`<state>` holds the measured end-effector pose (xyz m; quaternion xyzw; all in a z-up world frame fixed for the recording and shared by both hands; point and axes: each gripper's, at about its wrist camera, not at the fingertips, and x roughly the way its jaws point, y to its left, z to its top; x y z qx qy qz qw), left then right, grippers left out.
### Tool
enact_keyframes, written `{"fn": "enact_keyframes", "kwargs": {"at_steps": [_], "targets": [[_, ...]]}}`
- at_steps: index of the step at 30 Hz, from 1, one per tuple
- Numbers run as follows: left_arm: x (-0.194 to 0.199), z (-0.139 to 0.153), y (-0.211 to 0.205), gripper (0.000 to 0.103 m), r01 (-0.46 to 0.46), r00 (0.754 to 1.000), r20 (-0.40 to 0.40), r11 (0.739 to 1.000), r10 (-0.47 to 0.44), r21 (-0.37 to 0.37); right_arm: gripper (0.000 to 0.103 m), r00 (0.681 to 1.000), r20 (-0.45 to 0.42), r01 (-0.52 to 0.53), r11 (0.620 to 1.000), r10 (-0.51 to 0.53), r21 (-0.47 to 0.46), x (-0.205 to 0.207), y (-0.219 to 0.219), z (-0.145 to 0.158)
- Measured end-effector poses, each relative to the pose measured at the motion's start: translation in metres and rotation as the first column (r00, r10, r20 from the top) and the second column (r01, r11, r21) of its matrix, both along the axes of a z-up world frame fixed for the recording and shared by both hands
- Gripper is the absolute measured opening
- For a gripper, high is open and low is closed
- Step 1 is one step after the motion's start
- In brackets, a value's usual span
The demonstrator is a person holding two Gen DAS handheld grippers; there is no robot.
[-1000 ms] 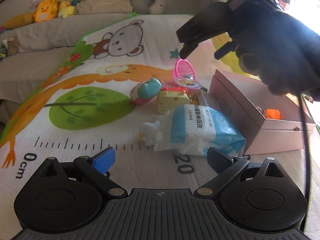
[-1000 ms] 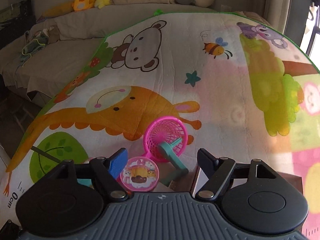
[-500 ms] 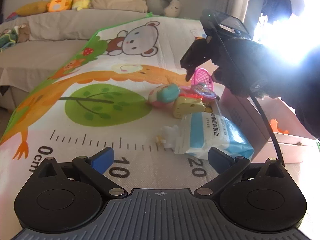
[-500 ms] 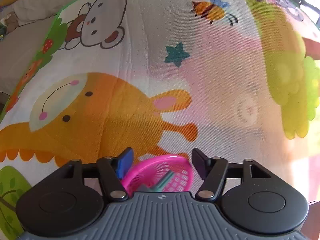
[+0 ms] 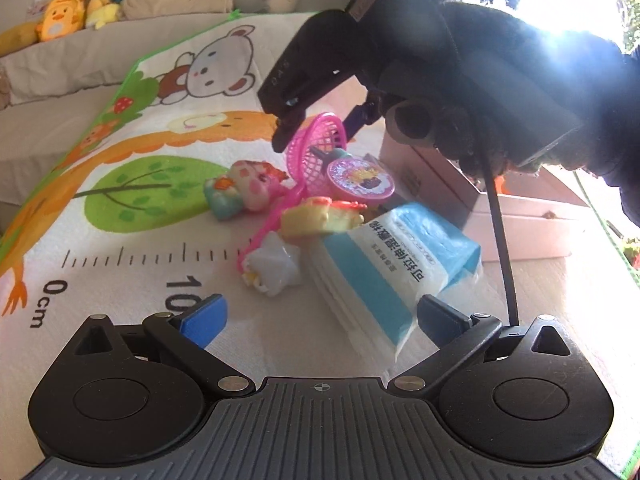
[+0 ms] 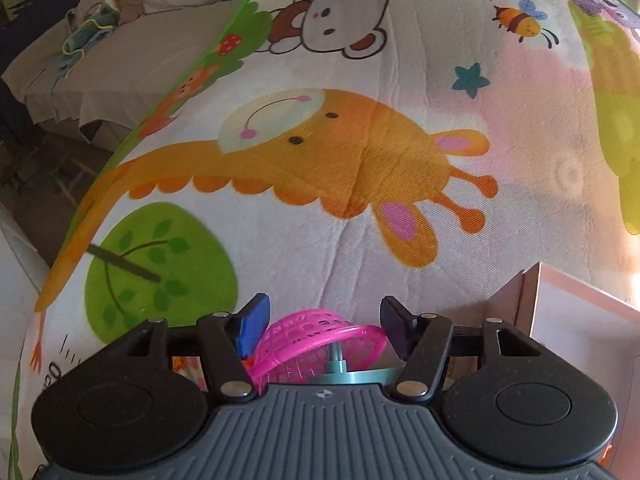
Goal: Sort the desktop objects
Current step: 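Reach the right tool past the pink net and grasp the blue wet-wipe pack, then lift the blue wet-wipe pack with the right tool toward the pink box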
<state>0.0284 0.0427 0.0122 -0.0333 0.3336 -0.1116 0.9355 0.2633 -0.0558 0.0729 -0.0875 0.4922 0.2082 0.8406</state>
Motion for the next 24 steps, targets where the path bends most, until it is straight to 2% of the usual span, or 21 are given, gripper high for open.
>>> {"fn": "enact_keyframes", "kwargs": {"at_steps": [2, 4, 5, 8, 15, 17, 20, 24], "targets": [[-0.004, -0.001, -0.005, 0.103, 0.005, 1.0, -0.016, 1.0, -0.005, 0.01, 0.059, 0.999, 0.02, -0.042, 0.999, 0.042, 0.007, -0.02, 0.0, 0.006], [-0.006, -0.002, -0.007, 0.103, 0.006, 0.999, -0.033, 1.0, -0.005, 0.021, 0.051, 0.997, 0.034, -0.071, 0.997, 0.071, 0.015, -0.035, -0.002, 0.012], [-0.008, -0.002, -0.007, 0.103, 0.007, 0.999, -0.037, 1.0, -0.006, 0.029, 0.051, 0.996, 0.041, -0.079, 0.997, 0.078, 0.016, -0.041, -0.004, 0.014], [-0.015, -0.001, -0.007, 0.103, 0.008, 0.999, -0.034, 0.998, -0.006, 0.057, 0.058, 0.995, 0.055, -0.083, 0.996, 0.081, 0.027, -0.056, -0.015, 0.019], [-0.013, -0.001, -0.001, 0.103, -0.017, 0.997, -0.072, 0.995, 0.024, 0.102, 0.058, 0.982, 0.181, -0.068, 0.995, 0.055, 0.069, -0.108, -0.067, 0.041], [-0.011, 0.0, 0.001, 0.103, -0.029, 0.997, -0.074, 0.994, 0.037, 0.11, 0.059, 0.971, 0.229, -0.09, 0.994, 0.075, 0.058, -0.13, -0.076, 0.044], [-0.008, 0.001, 0.005, 0.103, -0.055, 0.996, -0.069, 0.99, 0.064, 0.131, 0.065, 0.957, 0.259, -0.144, 0.989, 0.128, 0.043, -0.161, -0.081, 0.039], [-0.002, 0.0, 0.016, 0.103, -0.12, 0.987, -0.089, 0.978, 0.137, 0.17, 0.066, 0.931, 0.31, -0.202, 0.979, 0.193, -0.004, -0.185, -0.069, 0.027]]}}
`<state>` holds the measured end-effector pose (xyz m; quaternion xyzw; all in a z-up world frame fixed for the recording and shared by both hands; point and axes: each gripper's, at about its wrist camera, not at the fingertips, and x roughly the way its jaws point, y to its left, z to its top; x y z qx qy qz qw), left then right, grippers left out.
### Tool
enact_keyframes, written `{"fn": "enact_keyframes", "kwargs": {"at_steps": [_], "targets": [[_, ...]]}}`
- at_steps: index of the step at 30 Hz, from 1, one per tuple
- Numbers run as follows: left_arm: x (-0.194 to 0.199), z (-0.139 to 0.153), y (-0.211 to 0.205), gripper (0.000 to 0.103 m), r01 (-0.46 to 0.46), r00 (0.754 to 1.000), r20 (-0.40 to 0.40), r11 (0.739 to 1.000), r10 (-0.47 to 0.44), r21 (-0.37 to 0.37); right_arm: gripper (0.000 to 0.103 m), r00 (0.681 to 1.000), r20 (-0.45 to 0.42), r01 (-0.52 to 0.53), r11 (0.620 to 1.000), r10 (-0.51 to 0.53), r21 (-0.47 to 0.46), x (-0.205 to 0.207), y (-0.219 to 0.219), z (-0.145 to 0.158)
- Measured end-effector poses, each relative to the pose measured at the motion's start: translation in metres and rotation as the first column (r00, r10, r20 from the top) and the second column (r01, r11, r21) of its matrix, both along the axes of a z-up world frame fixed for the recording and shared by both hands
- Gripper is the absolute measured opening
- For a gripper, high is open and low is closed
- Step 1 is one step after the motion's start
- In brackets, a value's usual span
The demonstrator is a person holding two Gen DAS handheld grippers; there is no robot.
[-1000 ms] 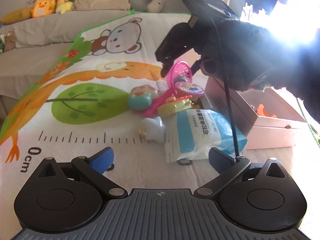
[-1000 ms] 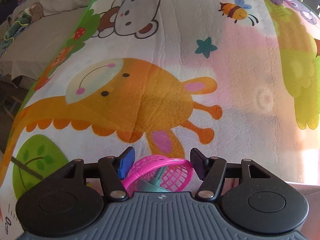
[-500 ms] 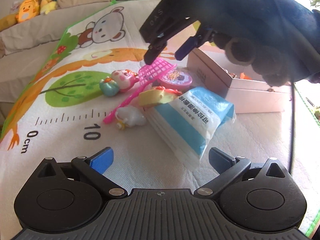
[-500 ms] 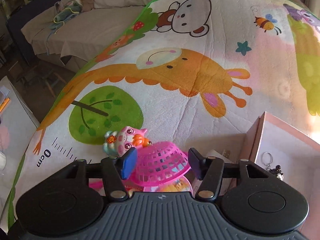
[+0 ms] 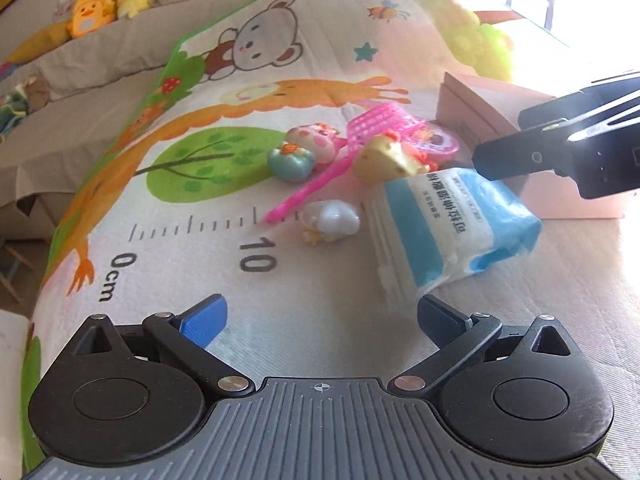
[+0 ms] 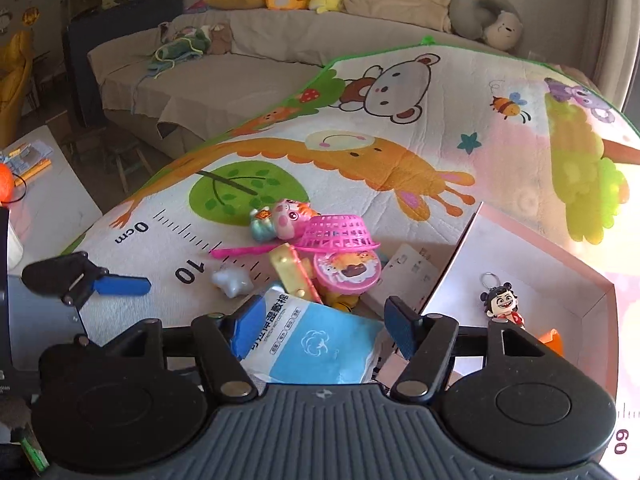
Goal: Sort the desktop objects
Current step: 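Lift the blue wet-wipe pack with the right tool toward the pink box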
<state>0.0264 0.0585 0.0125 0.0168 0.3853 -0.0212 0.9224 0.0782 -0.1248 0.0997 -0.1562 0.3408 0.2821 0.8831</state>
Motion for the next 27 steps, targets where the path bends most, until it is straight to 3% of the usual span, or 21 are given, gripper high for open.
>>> {"fn": "enact_keyframes", "kwargs": {"at_steps": [2, 4, 8, 11, 15, 17, 19, 20, 24, 27], "targets": [[0.0, 0.002, 0.005, 0.103, -0.024, 1.0, -0.005, 1.0, 0.024, 0.006, 0.065, 1.0, -0.004, 0.003, 1.0, -0.003, 0.006, 0.007, 0.008, -0.004], [-0.002, 0.006, 0.008, 0.103, -0.035, 0.999, -0.002, 0.999, 0.035, 0.014, 0.051, 0.998, -0.043, 0.036, 0.999, -0.034, 0.033, 0.025, 0.013, -0.012], [-0.007, 0.011, 0.012, 0.103, -0.038, 0.999, 0.007, 0.999, 0.037, 0.039, 0.049, 0.981, -0.168, 0.108, 0.991, -0.093, 0.079, 0.046, 0.007, -0.03], [-0.007, 0.01, 0.016, 0.103, -0.051, 0.999, 0.005, 0.998, 0.051, 0.047, 0.049, 0.968, -0.241, 0.105, 0.986, -0.072, 0.126, 0.032, -0.01, -0.033], [-0.005, 0.008, 0.021, 0.103, -0.059, 0.998, 0.005, 0.998, 0.059, 0.029, 0.049, 0.915, -0.403, 0.108, 0.972, -0.015, 0.209, -0.001, -0.041, -0.038], [-0.005, 0.007, 0.022, 0.103, -0.06, 0.998, 0.002, 0.998, 0.06, 0.027, 0.058, 0.925, -0.38, 0.091, 0.975, -0.008, 0.201, -0.023, -0.049, -0.036], [-0.004, 0.006, 0.024, 0.103, -0.065, 0.998, 0.0, 0.997, 0.065, 0.03, 0.085, 0.952, -0.305, 0.09, 0.979, -0.031, 0.182, -0.041, -0.052, -0.031], [-0.003, 0.006, 0.025, 0.103, -0.073, 0.997, 0.0, 0.997, 0.073, 0.031, 0.089, 0.959, -0.279, 0.096, 0.977, -0.04, 0.192, -0.047, -0.051, -0.029], [0.0, 0.011, 0.033, 0.103, -0.114, 0.994, 0.01, 0.993, 0.113, 0.034, 0.095, 0.954, -0.3, 0.088, 0.959, -0.003, 0.271, -0.057, -0.031, -0.036], [0.002, 0.015, 0.037, 0.103, -0.138, 0.99, 0.021, 0.99, 0.137, 0.041, 0.095, 0.943, -0.333, 0.106, 0.958, -0.011, 0.268, -0.055, -0.007, -0.054]]}}
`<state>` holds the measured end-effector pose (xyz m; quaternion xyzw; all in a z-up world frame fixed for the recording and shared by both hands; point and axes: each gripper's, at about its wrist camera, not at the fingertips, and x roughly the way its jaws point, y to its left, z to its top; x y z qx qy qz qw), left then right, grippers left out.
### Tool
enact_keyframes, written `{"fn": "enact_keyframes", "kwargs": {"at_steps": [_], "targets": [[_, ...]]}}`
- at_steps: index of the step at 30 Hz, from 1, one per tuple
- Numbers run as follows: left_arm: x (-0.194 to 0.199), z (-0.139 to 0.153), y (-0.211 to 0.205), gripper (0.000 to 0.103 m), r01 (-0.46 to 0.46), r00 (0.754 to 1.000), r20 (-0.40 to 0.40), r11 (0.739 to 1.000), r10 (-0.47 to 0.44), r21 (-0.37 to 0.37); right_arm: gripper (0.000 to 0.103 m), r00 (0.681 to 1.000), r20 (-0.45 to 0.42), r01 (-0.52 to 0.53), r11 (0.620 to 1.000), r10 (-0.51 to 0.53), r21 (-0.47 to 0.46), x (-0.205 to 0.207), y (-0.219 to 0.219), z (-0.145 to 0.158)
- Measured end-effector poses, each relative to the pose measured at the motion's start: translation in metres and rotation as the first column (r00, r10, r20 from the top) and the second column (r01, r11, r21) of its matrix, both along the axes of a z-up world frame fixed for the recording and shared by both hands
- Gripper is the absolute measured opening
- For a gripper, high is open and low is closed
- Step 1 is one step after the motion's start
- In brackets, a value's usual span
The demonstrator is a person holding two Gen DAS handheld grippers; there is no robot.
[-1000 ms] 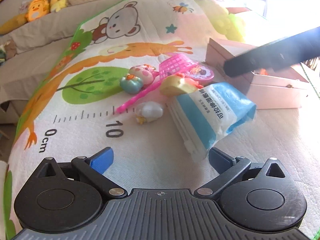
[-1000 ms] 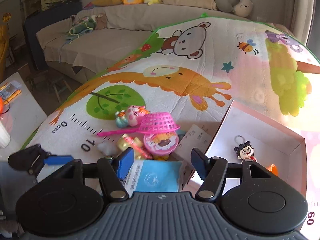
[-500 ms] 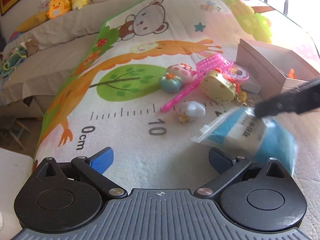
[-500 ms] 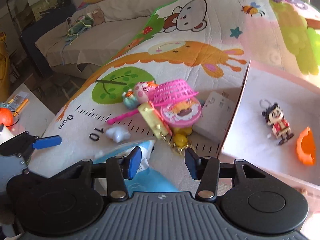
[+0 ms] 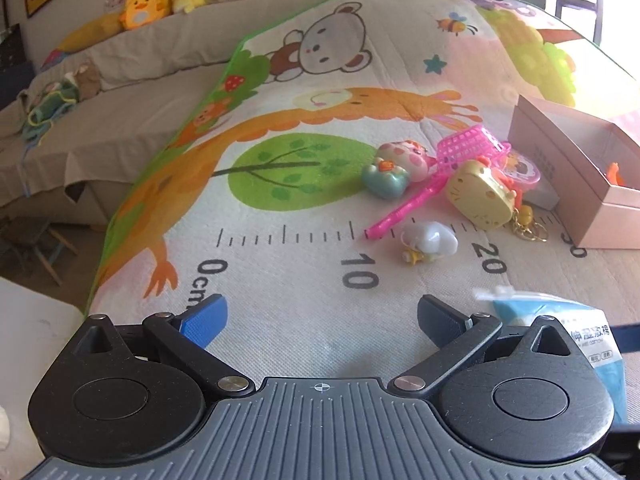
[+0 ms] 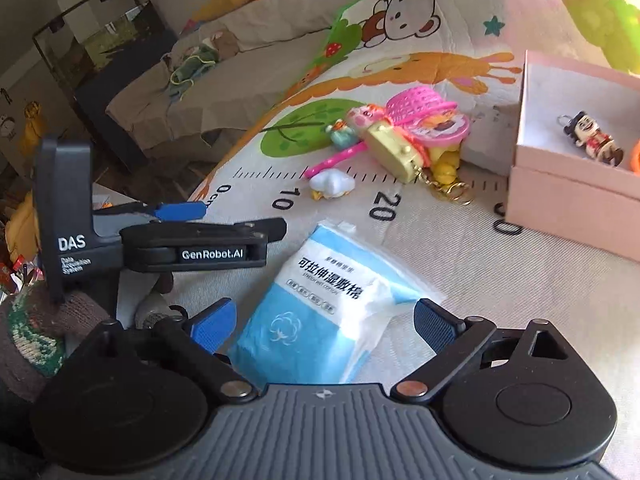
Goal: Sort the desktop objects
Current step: 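Lift the blue wet-wipe pack with the right tool toward the pink box, then grasp the white star toy with the left tool while the right tool holds the wipe pack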
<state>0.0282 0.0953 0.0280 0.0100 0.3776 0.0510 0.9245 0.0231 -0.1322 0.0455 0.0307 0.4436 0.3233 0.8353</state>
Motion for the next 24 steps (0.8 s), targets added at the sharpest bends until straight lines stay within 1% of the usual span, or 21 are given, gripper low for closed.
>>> {"fn": "enact_keyframes", "kwargs": {"at_steps": [1, 3, 4, 6, 8, 11, 13, 14, 15, 16, 17, 19, 21, 23, 24], "targets": [[0.001, 0.002, 0.0, 0.103, -0.002, 1.0, 0.003, 1.0, 0.002, -0.001, 0.084, 1.0, 0.01, -0.005, 1.0, 0.005, -0.016, -0.001, 0.005, -0.004], [0.003, 0.004, -0.003, 0.103, 0.012, 1.0, 0.011, 1.0, -0.012, -0.011, 0.064, 0.998, 0.06, -0.022, 0.996, 0.028, -0.09, -0.006, 0.013, -0.009], [0.005, 0.005, -0.005, 0.103, 0.022, 1.0, 0.014, 1.0, -0.022, -0.018, 0.059, 0.996, 0.079, -0.019, 0.995, 0.027, -0.102, -0.008, 0.01, -0.008], [0.01, 0.004, -0.012, 0.103, 0.045, 0.999, 0.014, 0.998, -0.045, -0.032, 0.057, 0.995, 0.096, 0.032, 0.993, -0.021, -0.112, -0.007, -0.007, -0.006], [0.014, 0.003, -0.023, 0.103, 0.077, 0.997, 0.018, 0.996, -0.076, -0.043, 0.056, 0.99, 0.099, 0.112, 0.986, -0.101, -0.121, -0.005, -0.032, -0.005], [0.018, 0.0, -0.036, 0.103, 0.127, 0.991, 0.045, 0.99, -0.124, -0.054, 0.056, 0.96, 0.124, 0.266, 0.954, -0.25, -0.137, -0.006, -0.079, -0.006], [0.019, -0.002, -0.042, 0.103, 0.167, 0.984, 0.078, 0.984, -0.162, -0.068, 0.056, 0.922, 0.162, 0.376, 0.914, -0.352, -0.151, -0.01, -0.111, -0.008], [0.019, -0.004, -0.044, 0.103, 0.185, 0.979, 0.095, 0.98, -0.178, -0.075, 0.057, 0.904, 0.181, 0.414, 0.898, -0.386, -0.151, -0.012, -0.122, -0.008], [0.019, -0.005, -0.046, 0.102, 0.198, 0.976, 0.111, 0.977, -0.189, -0.076, 0.062, 0.879, 0.205, 0.461, 0.875, -0.43, -0.144, -0.015, -0.136, -0.011], [0.019, -0.006, -0.048, 0.099, 0.203, 0.974, 0.121, 0.977, -0.194, -0.069, 0.069, 0.858, 0.217, 0.498, 0.856, -0.465, -0.136, -0.017, -0.147, -0.012], [0.019, -0.008, -0.05, 0.087, 0.204, 0.973, 0.12, 0.977, -0.196, -0.06, 0.072, 0.837, 0.23, 0.531, 0.839, -0.497, -0.121, -0.019, -0.156, -0.014], [0.024, -0.011, -0.051, 0.076, 0.192, 0.978, 0.101, 0.98, -0.185, -0.06, 0.08, 0.8, 0.256, 0.577, 0.812, -0.542, -0.084, -0.022, -0.168, -0.018], [0.03, -0.014, -0.05, 0.076, 0.166, 0.983, 0.087, 0.984, -0.161, -0.064, 0.082, 0.771, 0.26, 0.612, 0.789, -0.581, -0.052, -0.021, -0.175, -0.023], [0.036, -0.016, -0.051, 0.072, 0.149, 0.986, 0.078, 0.988, -0.146, -0.043, 0.084, 0.762, 0.244, 0.625, 0.78, -0.599, -0.034, -0.019, -0.179, -0.03], [0.04, -0.016, -0.052, 0.068, 0.143, 0.988, 0.071, 0.989, -0.14, -0.032, 0.084, 0.76, 0.258, 0.623, 0.782, -0.596, -0.029, -0.021, -0.177, -0.03]]}}
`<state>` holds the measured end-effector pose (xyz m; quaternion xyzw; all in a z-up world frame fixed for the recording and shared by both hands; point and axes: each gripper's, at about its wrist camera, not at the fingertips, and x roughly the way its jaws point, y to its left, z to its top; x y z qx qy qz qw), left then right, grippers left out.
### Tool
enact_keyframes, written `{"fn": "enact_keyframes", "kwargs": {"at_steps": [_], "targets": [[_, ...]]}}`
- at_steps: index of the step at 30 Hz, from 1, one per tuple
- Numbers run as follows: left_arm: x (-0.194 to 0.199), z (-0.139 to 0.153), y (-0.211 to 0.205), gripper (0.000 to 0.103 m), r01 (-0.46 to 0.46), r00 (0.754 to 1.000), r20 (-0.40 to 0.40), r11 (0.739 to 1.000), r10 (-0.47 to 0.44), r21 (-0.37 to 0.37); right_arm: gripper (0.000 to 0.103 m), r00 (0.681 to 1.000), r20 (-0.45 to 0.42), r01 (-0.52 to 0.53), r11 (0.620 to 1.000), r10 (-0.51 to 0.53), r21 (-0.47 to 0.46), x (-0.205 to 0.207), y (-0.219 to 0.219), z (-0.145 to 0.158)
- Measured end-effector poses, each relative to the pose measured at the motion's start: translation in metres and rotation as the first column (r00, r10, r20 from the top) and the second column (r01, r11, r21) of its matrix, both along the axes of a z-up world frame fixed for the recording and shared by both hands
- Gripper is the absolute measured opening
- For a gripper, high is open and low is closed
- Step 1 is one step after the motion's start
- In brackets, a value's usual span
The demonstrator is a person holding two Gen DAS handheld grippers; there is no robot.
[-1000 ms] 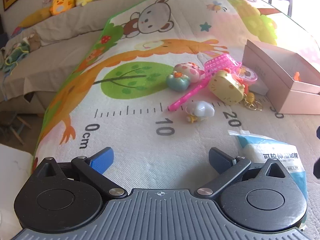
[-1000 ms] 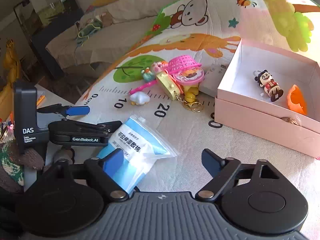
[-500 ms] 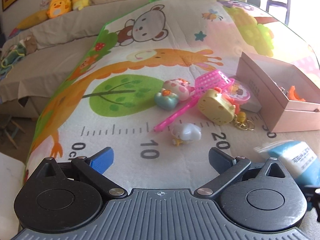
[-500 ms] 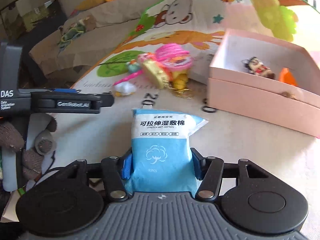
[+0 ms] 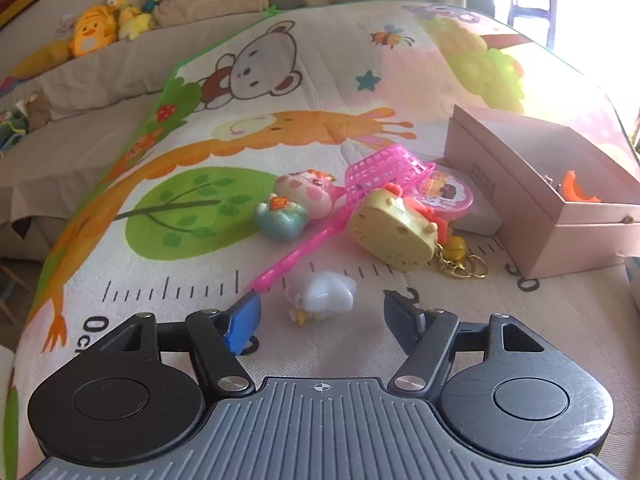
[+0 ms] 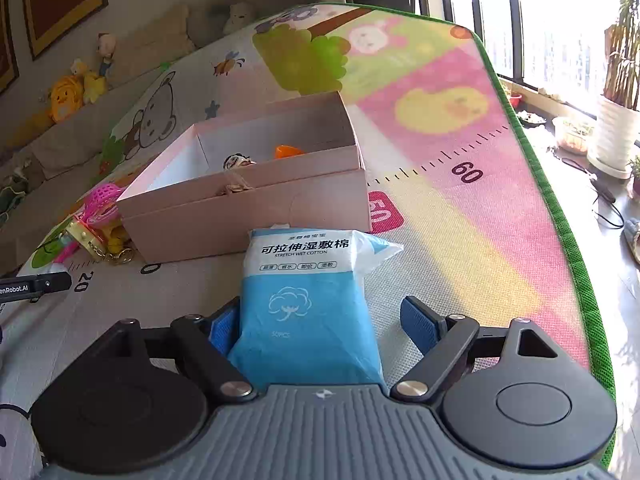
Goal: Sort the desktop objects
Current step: 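Grasp the white star toy with the left tool while the right tool holds the wipe pack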
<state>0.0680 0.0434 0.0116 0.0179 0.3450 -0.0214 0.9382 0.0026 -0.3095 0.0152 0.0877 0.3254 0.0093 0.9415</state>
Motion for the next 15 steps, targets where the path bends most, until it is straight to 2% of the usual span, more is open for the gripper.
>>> {"fn": "enact_keyframes", "kwargs": {"at_steps": [1, 4, 7, 9, 12, 15], "targets": [[0.004, -0.001, -0.001, 0.058, -0.003, 1.0, -0.01, 1.0, 0.004, 0.009, 0.086, 1.0, 0.004, 0.001, 1.0, -0.001, 0.0, 0.0, 0.0, 0.0], [0.007, 0.002, -0.005, 0.045, 0.001, 1.0, -0.011, 1.0, -0.001, 0.025, 0.088, 1.0, 0.007, 0.005, 0.999, -0.005, 0.034, 0.0, -0.004, -0.001], [-0.005, 0.007, -0.013, 0.045, 0.058, 0.998, -0.007, 0.998, -0.058, 0.031, 0.092, 1.0, 0.01, 0.008, 0.999, -0.008, 0.044, 0.002, -0.004, -0.001], [-0.021, 0.009, -0.021, 0.045, 0.133, 0.991, -0.011, 0.991, -0.133, 0.013, 0.094, 1.0, 0.009, 0.009, 0.999, -0.01, 0.048, 0.002, -0.006, -0.002], [-0.052, 0.012, -0.038, 0.046, 0.288, 0.957, -0.015, 0.957, -0.289, -0.042, 0.098, 1.0, 0.01, 0.012, 0.999, -0.012, 0.049, 0.0, -0.007, -0.002], [-0.077, 0.011, -0.052, 0.054, 0.362, 0.932, -0.006, 0.931, -0.363, -0.048, 0.099, 1.0, 0.007, 0.014, 0.999, -0.014, 0.047, 0.0, -0.008, -0.002]]}}
